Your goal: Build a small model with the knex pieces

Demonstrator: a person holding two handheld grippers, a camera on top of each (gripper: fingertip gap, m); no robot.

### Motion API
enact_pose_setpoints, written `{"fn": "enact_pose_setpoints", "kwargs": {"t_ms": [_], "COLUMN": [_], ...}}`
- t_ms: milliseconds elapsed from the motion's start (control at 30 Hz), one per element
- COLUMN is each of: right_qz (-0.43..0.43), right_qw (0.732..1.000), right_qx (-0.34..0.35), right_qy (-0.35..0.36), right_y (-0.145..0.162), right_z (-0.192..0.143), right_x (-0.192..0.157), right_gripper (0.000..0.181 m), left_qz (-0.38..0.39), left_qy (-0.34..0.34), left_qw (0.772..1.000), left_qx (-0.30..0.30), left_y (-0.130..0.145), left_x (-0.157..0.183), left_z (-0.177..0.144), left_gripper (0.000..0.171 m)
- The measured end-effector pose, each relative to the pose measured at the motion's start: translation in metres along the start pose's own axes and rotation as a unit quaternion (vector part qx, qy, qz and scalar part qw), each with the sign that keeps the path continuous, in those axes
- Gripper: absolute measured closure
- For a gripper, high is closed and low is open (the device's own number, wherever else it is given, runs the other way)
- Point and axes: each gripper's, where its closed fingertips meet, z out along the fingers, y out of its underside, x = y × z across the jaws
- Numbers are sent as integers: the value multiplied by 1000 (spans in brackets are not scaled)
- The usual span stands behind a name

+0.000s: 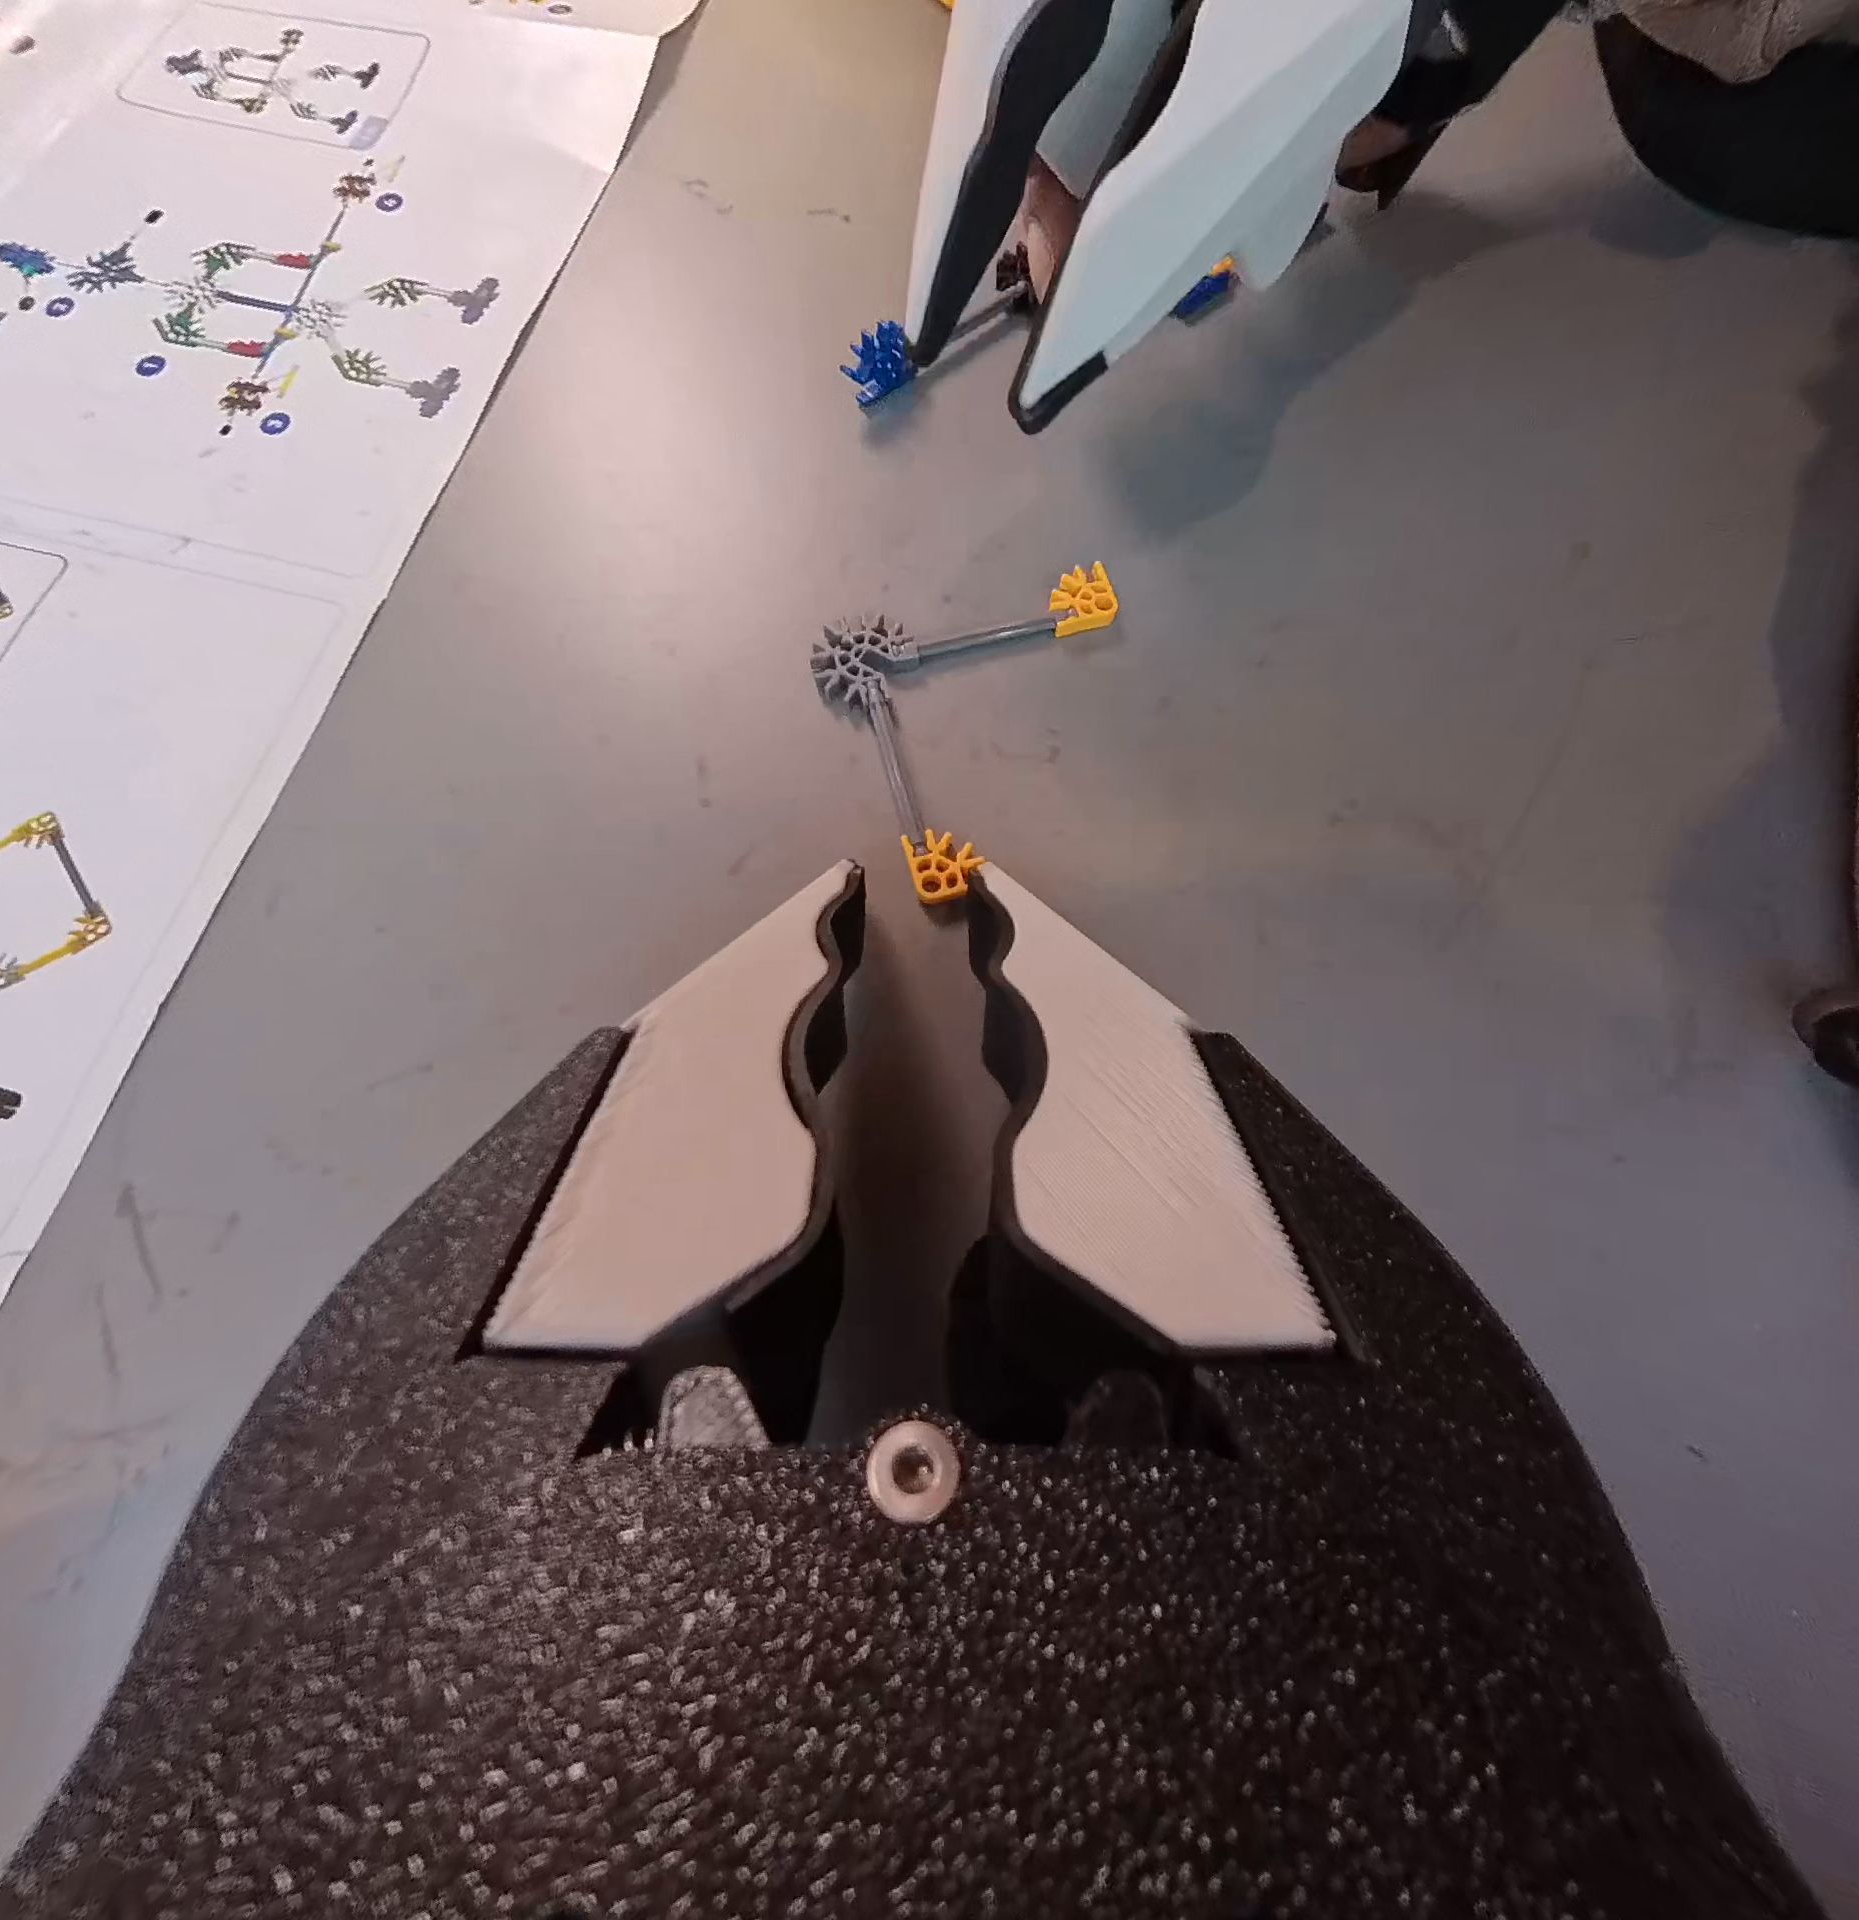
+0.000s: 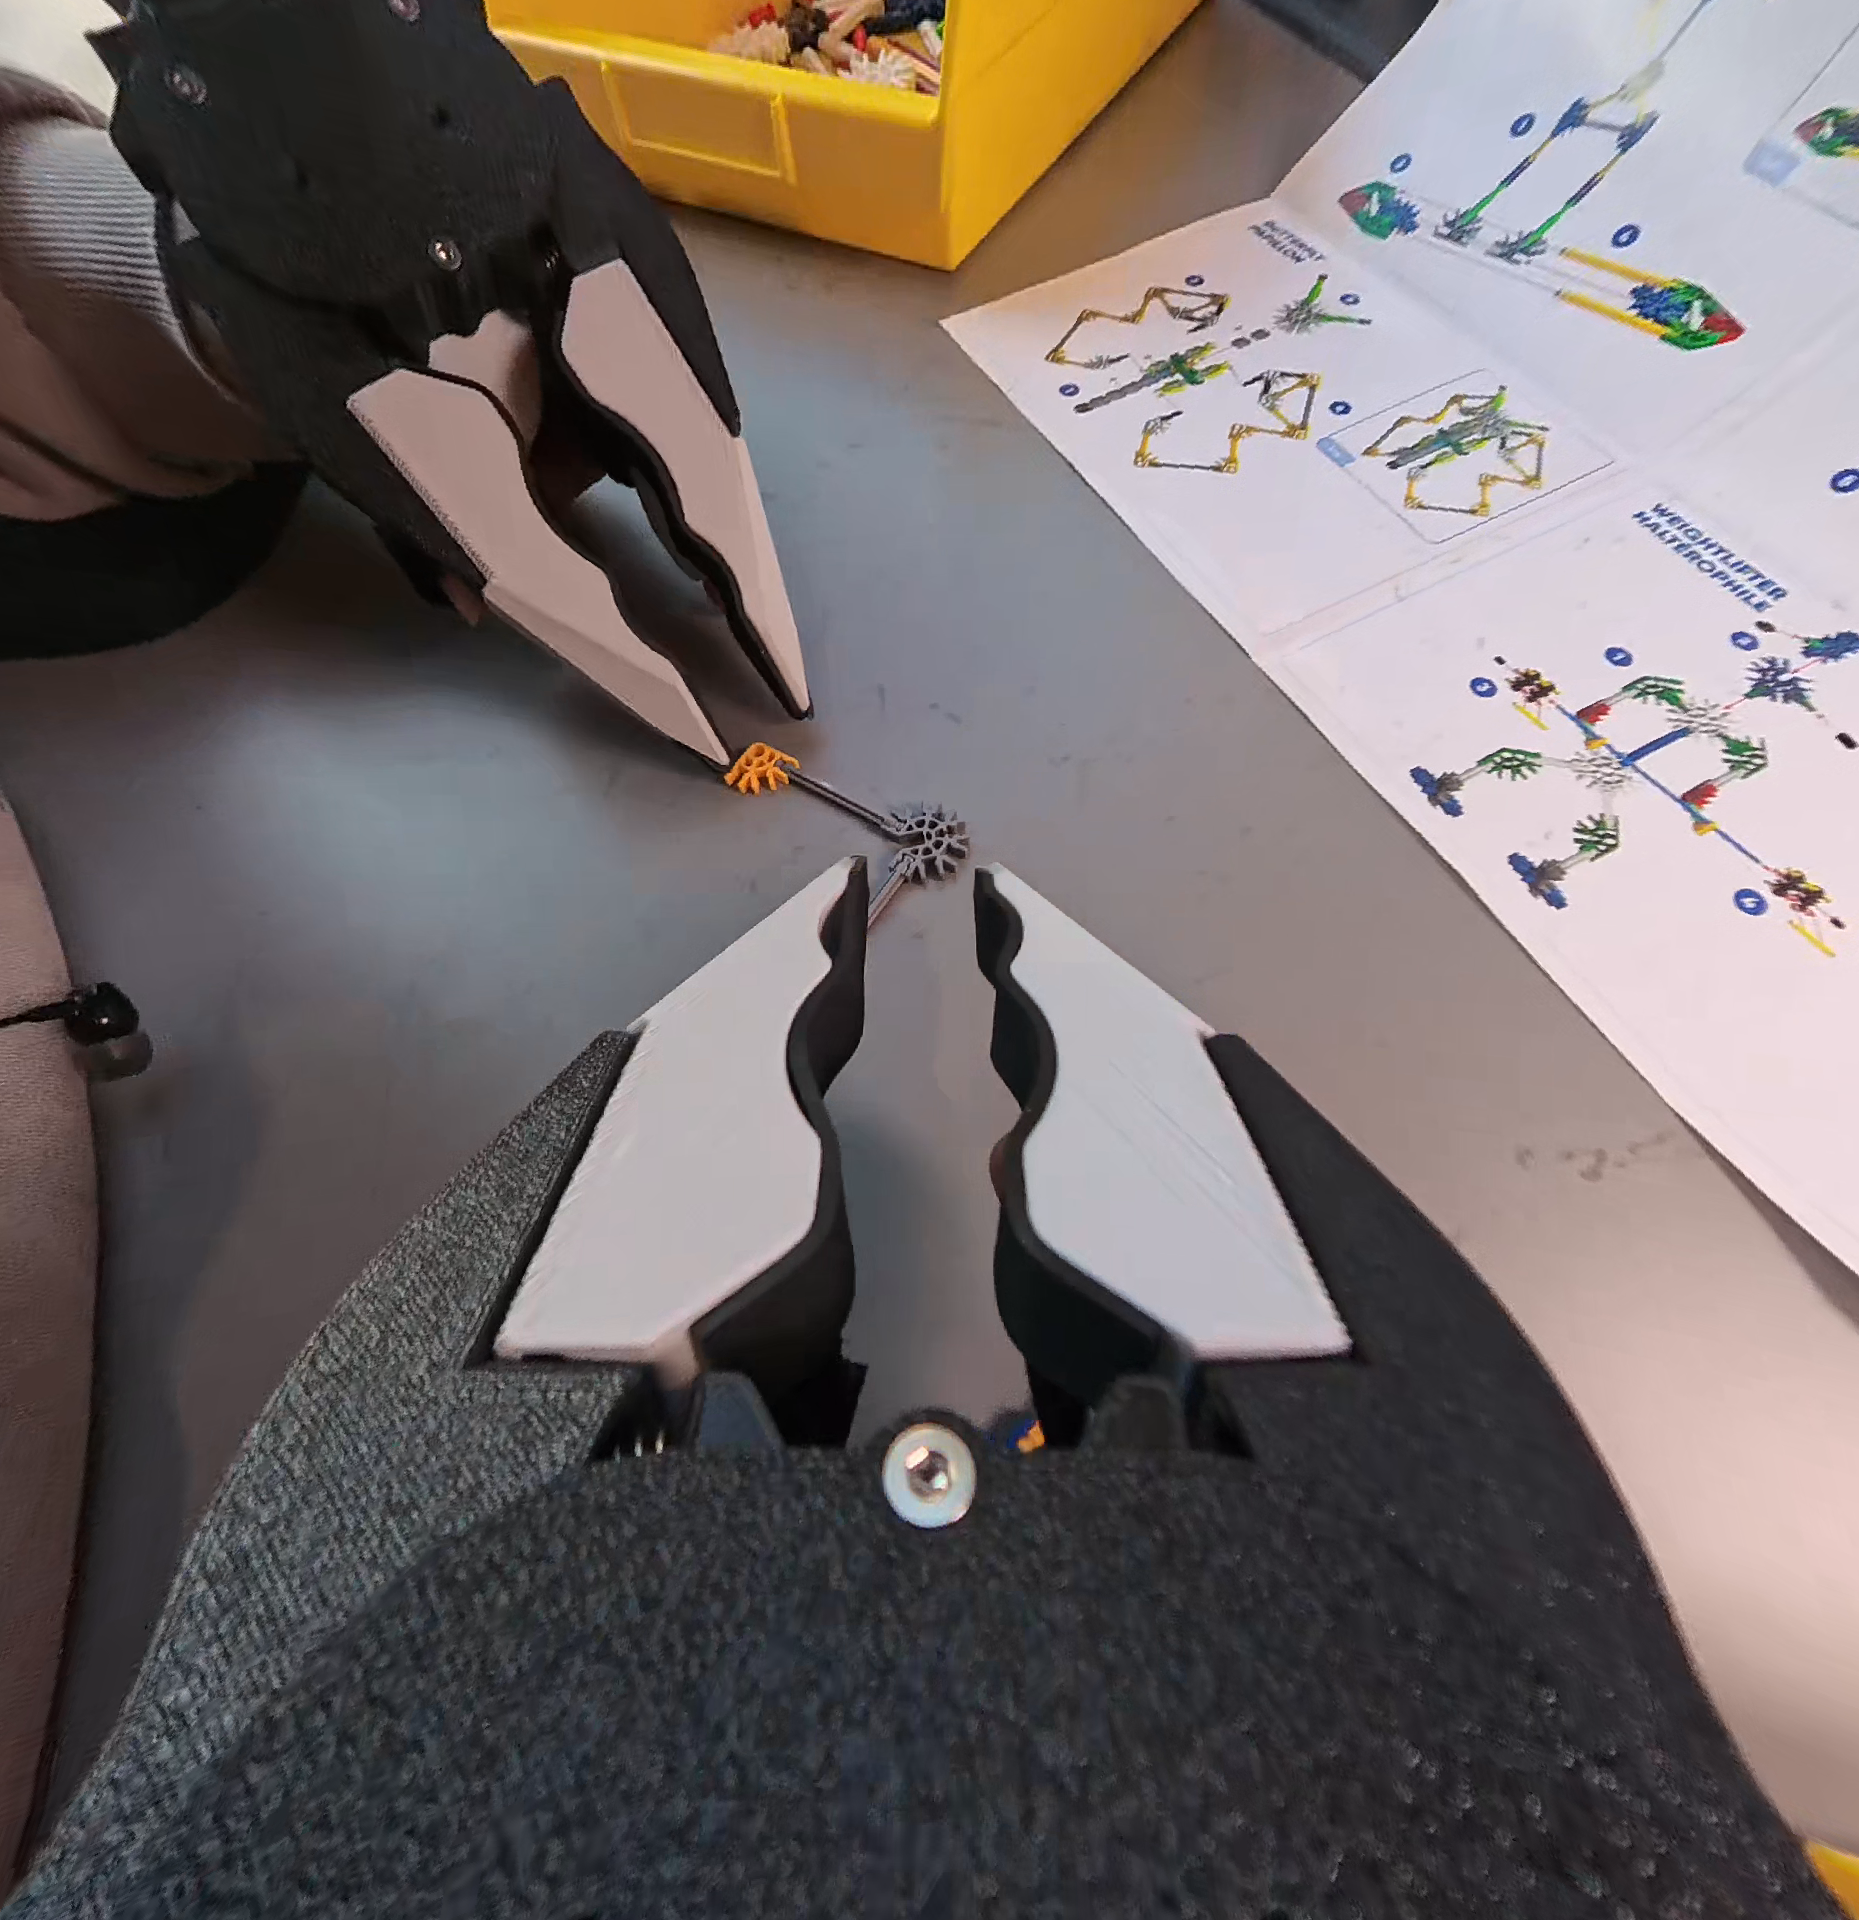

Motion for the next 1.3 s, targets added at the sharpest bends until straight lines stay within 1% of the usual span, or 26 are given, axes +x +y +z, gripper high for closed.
{"fn": "enact_pose_setpoints", "kwargs": {"t_ms": [100,167,233,433,500,633,667,767,833,900,1067,1200,1300], "right_qz": [2,6,13,31,30,27,27,30,32,31,35,51,81], "right_qw": [1000,999,999,996,995,993,993,994,994,994,992,986,979], "right_qx": [19,33,44,68,76,86,85,81,75,77,84,102,122], "right_qy": [8,13,20,41,50,70,72,72,71,74,89,120,140], "right_y": [-6,-9,-12,-17,-19,-21,-21,-18,-16,-17,-19,-24,-27], "right_z": [-1,-2,-3,-7,-10,-13,-13,-12,-10,-10,-14,-23,-34], "right_x": [3,5,9,21,24,31,32,33,33,34,40,54,68], "right_gripper": [162,162,162,163,163,163,163,163,163,163,163,164,164], "left_qz": [3,2,2,-3,-10,-29,-30,-19,-11,-4,-2,0,-7], "left_qy": [-1,0,-3,-7,-7,13,17,14,7,-6,-13,-17,-22], "left_qw": [1000,1000,1000,1000,1000,999,999,1000,1000,1000,1000,1000,1000], "left_qx": [-1,-1,-2,-2,8,29,30,17,-4,-9,-8,-8,-5], "left_y": [0,1,1,3,1,-6,-6,-3,2,3,3,3,4], "left_x": [1,1,-1,-4,-6,-4,-3,-1,-1,-4,-7,-8,-12], "left_z": [0,0,-1,-3,-6,-10,-10,-6,-1,1,1,0,-2], "left_gripper": [163,164,170,171,168,144,141,140,149,159,171,171,171]}}
